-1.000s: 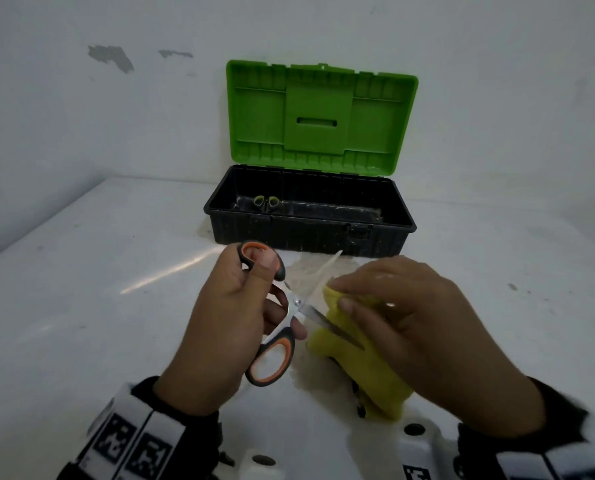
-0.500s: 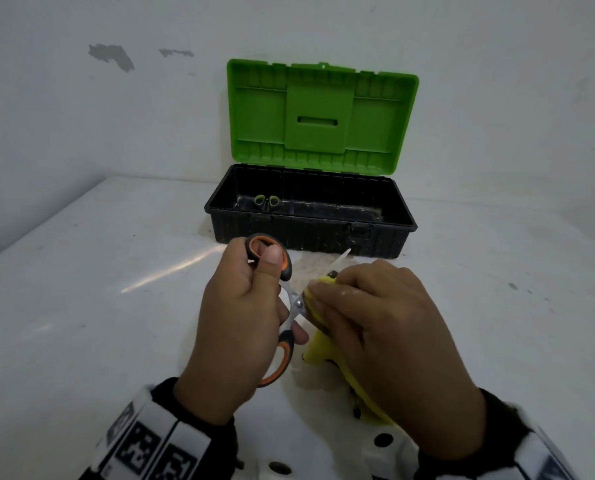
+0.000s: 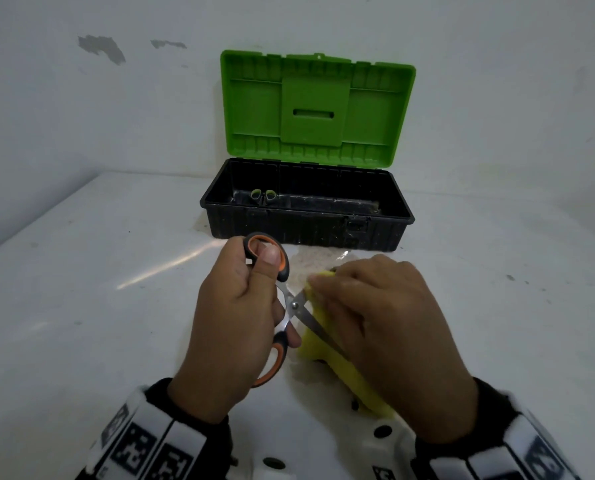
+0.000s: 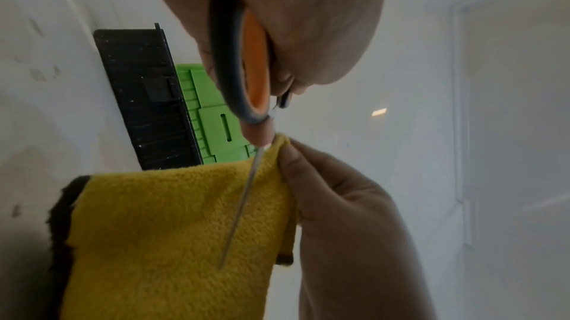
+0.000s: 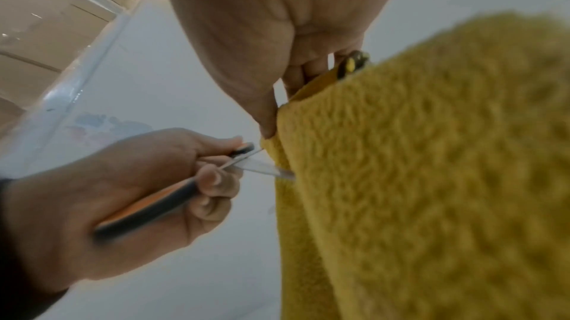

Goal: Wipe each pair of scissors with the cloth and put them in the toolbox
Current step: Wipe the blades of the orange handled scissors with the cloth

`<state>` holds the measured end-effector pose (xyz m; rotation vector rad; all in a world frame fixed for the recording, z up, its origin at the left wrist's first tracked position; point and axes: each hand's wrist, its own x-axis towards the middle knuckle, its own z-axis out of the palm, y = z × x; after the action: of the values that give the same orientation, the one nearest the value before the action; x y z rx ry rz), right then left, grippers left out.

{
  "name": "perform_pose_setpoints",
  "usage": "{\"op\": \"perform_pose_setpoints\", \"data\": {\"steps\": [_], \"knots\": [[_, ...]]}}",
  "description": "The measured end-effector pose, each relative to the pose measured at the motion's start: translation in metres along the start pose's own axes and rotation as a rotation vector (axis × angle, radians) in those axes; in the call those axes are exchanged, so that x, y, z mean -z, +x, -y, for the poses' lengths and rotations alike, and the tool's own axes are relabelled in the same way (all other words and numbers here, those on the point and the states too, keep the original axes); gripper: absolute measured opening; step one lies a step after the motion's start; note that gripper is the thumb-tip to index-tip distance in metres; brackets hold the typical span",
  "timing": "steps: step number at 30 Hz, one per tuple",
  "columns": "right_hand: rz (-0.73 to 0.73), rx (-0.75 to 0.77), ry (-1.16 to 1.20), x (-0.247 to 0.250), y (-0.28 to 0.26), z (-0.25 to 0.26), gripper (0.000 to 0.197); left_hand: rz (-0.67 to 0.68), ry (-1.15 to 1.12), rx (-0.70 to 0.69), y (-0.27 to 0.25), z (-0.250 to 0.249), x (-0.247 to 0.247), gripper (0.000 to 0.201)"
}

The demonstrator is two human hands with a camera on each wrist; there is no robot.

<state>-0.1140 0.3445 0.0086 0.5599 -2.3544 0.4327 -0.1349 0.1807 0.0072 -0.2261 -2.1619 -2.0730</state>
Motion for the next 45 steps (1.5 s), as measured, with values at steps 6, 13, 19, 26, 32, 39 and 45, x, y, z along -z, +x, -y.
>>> {"op": "perform_pose_setpoints", "data": {"steps": [6, 13, 19, 26, 32, 39, 45], "knots": [[-0.071, -0.011, 0.027, -0.003, -0.003, 0.005, 0.018, 0.000, -0.057, 0.001, -0.003, -0.005, 0.001, 0.029], [-0.146, -0.152, 0.081, -0.001, -0.001, -0.015, 0.022, 0.012, -0.072, -0.002, -0.004, 0.000, -0.001, 0.031], [-0.105, -0.082, 0.099, -0.001, -0.006, -0.008, 0.019, 0.020, -0.065, -0.019, -0.004, -0.001, 0.001, 0.031], [-0.213, -0.300, 0.151, 0.011, 0.005, -0.037, 0.016, 0.003, -0.087, 0.106, 0.000, 0.000, 0.000, 0.032], [-0.134, -0.109, 0.133, 0.019, 0.000, -0.017, 0.019, -0.034, -0.021, 0.118, 0.005, -0.002, 0.001, 0.030], [0.021, 0.014, -0.031, 0.003, 0.000, -0.008, 0.020, -0.036, 0.044, 0.057, 0.000, -0.006, -0.007, 0.030], [0.073, 0.065, -0.071, 0.005, -0.003, 0.012, 0.015, -0.033, 0.190, -0.079, -0.002, -0.009, -0.007, 0.032]]}}
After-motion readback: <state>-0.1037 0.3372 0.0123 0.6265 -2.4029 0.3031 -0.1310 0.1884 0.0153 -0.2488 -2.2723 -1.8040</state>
